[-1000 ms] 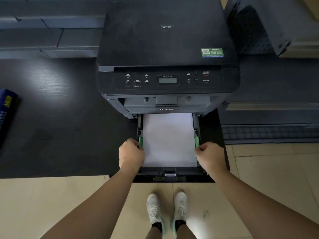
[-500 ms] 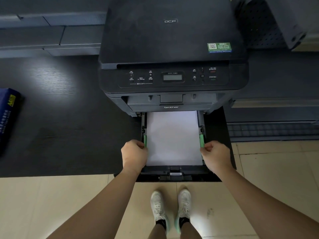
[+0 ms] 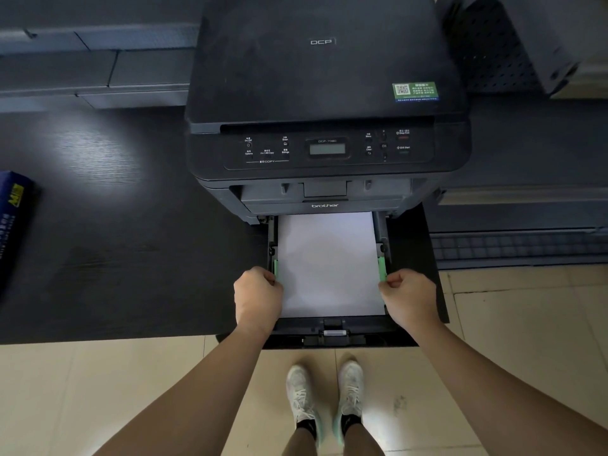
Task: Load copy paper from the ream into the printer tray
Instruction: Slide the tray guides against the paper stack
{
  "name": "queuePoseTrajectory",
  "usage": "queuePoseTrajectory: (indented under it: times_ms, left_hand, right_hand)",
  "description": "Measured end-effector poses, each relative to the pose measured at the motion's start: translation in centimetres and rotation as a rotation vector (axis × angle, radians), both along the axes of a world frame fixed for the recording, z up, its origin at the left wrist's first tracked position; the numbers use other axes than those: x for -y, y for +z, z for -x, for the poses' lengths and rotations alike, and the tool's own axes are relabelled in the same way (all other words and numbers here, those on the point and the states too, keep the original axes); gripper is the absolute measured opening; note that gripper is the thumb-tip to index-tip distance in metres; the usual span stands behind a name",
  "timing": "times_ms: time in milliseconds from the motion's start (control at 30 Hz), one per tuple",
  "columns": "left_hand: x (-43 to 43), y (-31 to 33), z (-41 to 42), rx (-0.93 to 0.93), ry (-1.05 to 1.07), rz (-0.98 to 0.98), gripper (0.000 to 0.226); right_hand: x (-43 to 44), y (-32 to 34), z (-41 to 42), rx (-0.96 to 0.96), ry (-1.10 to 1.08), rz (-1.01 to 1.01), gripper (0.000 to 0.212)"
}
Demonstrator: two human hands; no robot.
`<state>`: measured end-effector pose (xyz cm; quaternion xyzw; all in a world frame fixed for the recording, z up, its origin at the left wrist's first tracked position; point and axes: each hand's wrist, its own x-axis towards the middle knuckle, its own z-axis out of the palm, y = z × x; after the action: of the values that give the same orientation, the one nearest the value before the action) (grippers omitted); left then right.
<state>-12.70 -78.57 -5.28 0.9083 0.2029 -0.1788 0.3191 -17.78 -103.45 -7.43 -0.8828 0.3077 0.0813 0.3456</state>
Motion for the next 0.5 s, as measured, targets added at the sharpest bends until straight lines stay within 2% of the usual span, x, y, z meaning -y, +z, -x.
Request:
queuePoseTrajectory:
  times_ms: [300,400,500]
  left_hand:
    - [-0.1,0.0,0.0,0.007,-0.016,-0.004,0.019]
    - [0.0,0.3,0.6,-0.031,0.009,-0.037,0.014]
    - [0.1,0.5,1.7,-0.074,0.003,-0.094,0.019]
  right_hand:
    - [0.1,0.1,0.0,-0.001,-0.009,-0.004,0.015]
    - [-0.1,0.3,0.3,0.014,-0.032,0.009,0.018]
    - [-0.2,0.4,1.1,0.027,-0.033,0.047,0.021]
